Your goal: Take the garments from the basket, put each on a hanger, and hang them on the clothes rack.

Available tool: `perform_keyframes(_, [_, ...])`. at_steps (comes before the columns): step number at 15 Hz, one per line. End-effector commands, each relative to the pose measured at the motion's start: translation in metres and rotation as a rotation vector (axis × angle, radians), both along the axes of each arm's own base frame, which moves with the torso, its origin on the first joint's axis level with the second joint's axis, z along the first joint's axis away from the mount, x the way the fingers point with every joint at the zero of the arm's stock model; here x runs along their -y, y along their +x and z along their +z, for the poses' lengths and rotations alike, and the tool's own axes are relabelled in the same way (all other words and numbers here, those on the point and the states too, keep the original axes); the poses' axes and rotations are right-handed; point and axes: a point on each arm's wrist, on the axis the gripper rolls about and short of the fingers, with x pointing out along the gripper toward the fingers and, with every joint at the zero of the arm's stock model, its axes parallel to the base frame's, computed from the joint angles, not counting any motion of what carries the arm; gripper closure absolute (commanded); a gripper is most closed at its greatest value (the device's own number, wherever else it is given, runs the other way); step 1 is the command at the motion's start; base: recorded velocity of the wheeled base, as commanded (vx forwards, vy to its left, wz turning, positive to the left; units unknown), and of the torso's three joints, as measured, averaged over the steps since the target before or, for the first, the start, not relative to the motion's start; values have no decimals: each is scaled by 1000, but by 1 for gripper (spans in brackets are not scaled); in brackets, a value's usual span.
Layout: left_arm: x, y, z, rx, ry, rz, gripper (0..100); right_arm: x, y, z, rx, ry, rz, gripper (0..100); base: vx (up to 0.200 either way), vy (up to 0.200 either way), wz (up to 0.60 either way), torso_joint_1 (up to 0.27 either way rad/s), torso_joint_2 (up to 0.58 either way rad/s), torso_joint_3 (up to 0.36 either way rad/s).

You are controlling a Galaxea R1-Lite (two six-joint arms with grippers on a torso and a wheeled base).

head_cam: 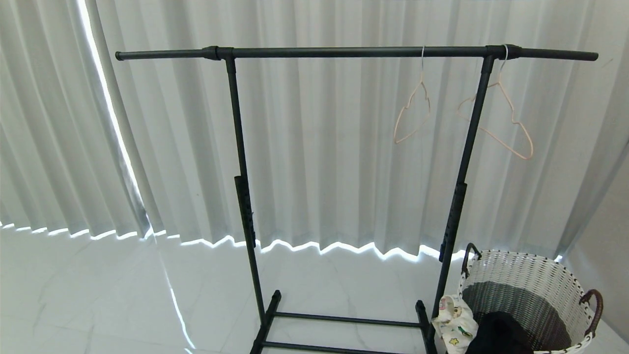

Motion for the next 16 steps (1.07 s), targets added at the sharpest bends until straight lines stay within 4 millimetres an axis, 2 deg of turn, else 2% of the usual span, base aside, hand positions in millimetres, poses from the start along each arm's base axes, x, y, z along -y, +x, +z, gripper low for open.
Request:
perform_keyframes(1, [0,0,0,0,4,0,0,0,0,0,1,2,1,0,0,0,0,-2,149,22])
perform_keyframes(10, [0,0,0,-1,2,0,0,0,0,0,1,0,1,0,0,0,0,-18,40,34])
perform_keyframes(16, [0,0,0,0,1,-3,0,0,0,0,1,2,1,0,200,0,0,0,2,4])
